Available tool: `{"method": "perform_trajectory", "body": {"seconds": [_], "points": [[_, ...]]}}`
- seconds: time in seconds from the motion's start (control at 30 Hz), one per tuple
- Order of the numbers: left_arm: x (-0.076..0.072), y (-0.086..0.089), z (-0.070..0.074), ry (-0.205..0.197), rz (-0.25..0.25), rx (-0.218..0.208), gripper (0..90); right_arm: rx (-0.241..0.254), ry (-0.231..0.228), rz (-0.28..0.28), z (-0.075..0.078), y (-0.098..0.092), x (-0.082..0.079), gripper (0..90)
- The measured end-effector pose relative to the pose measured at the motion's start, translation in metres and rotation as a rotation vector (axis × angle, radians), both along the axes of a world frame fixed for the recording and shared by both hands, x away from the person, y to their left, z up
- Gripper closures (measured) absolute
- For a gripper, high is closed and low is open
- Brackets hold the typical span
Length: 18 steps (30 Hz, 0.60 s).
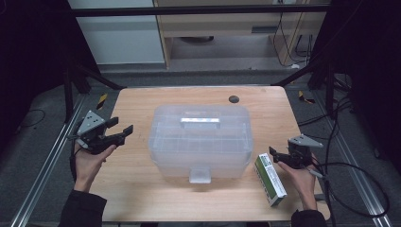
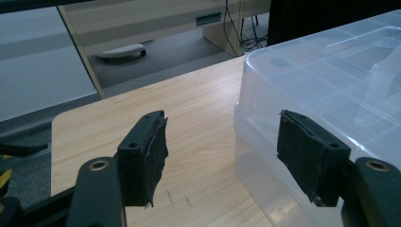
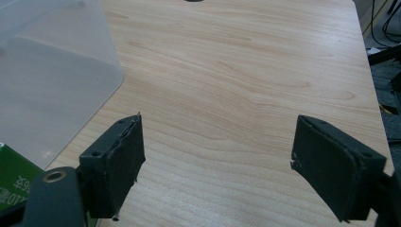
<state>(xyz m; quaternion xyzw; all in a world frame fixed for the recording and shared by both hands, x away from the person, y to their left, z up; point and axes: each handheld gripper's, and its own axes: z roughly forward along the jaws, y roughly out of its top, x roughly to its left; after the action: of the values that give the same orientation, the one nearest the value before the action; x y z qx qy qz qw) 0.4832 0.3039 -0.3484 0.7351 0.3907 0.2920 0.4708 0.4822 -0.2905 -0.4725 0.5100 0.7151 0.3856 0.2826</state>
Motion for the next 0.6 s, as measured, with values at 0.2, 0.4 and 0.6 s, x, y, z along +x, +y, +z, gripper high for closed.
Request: {"method": "perform_trajectory", "body": {"seconds": [0.2,0.4,0.6], "points": [[0.005,-0.005,0.007,-0.011,-0.029,0.025,31.5,0.002,-0.002,-0.005,0.001,-0.002,0.000,19.6],[0.010,-0.012,0.013,-0.006,-0.065,0.054,31.1,0.003,0.003,-0.009,0.001,-0.002,0.002,19.3],[0.012,-0.017,0.023,-0.012,-0.112,0.088,30.6,-0.004,0.010,-0.007,0.000,-0.001,0.002,19.0]]}}
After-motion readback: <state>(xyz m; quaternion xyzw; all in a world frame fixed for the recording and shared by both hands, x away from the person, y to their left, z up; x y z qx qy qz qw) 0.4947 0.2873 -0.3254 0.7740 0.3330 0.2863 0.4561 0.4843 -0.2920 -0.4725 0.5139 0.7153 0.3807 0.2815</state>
